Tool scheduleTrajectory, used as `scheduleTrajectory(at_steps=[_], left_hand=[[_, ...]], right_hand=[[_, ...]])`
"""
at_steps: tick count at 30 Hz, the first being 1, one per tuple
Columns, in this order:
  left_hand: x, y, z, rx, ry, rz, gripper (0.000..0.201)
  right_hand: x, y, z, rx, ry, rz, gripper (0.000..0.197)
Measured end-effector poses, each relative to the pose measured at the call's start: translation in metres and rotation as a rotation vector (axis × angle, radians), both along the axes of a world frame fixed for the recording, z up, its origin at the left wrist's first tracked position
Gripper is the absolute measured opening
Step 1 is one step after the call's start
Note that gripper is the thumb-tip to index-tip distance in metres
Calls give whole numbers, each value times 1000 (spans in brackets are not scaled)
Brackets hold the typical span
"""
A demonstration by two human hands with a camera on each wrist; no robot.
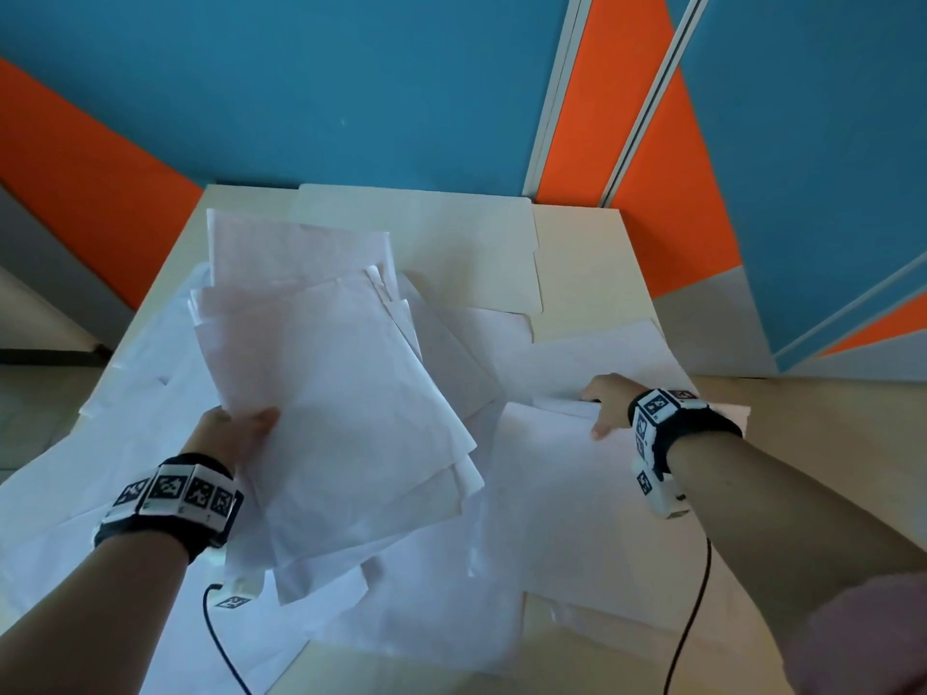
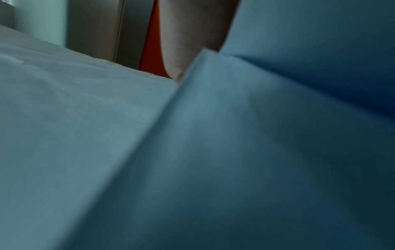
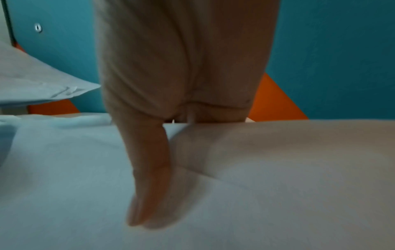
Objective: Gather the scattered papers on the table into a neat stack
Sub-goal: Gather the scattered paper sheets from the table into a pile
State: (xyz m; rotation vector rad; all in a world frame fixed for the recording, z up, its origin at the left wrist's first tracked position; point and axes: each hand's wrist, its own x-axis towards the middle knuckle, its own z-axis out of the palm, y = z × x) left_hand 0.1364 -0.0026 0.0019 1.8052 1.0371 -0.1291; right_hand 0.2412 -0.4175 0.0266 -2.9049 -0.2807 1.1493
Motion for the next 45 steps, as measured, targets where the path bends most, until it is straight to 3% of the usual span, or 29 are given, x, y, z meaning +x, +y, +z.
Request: scheduleTrajectory(at_steps=[2,5,9,13,16,19,22,24,26,27,28,29,31,32,34,35,37,40,42,45], left_hand=[[0,-3,2,13,1,-6,48],[-3,-10,7,32,-7,-16,47],[-8,-12,15,55,-10,-23,45],[-11,-15,26,71,-48,-27,41],[-13,-21,32,78,-63,-31,40],[-13,-31,36,57,-71,-58,38],[-11,-41,35,26,-80,-83,38],[-10,-48,34,-5,-96,-112,36],[-10,-56,35,-50,-103,-171,35],[-10,-61,36,-83,-112,-205,35],[-10,-64,38,-121,-115,-235,36],[-10,-67,41,-191,-120,-257,40],[-10,-72,46,-312,-124,-304,48],[-10,-76,48,-339,-113,-343,43],[-10,-85,54,-322,-90,-416,17],[-9,-89,55,-319,-82,-423,13],[-10,-94,56,-371,-102,-382,27],[-10,-96,55,-618,-114,-266,60],[-16,-98,59,-691,-100,-288,58],[-17,-104,48,-562,-76,-437,97]], right_hand=[[-4,-5,5,7,26,-4,32],[-12,-17,21,129,72,-99,13],[-18,-32,48,323,27,-276,21],[-16,-45,66,643,-28,-535,47],[-18,-46,72,851,-132,-722,30],[-23,-39,76,1056,-152,-892,37],[-28,-22,81,1139,-124,-931,38],[-29,-9,77,1175,-124,-946,52],[-24,-5,60,1172,-107,-964,98],[-17,-7,45,1190,-107,-972,114],[-15,-5,38,1201,-93,-968,116],[-17,0,36,1196,-70,-960,109],[-34,18,52,1167,-7,-966,74],[-41,24,55,1166,32,-970,57],[-49,33,50,1180,113,-975,40],[-50,36,44,1183,125,-975,39],[-52,42,34,1184,102,-951,40],[-55,42,21,1169,4,-941,42],[-59,42,15,1190,-29,-972,42],[-70,50,12,1271,-44,-978,41]])
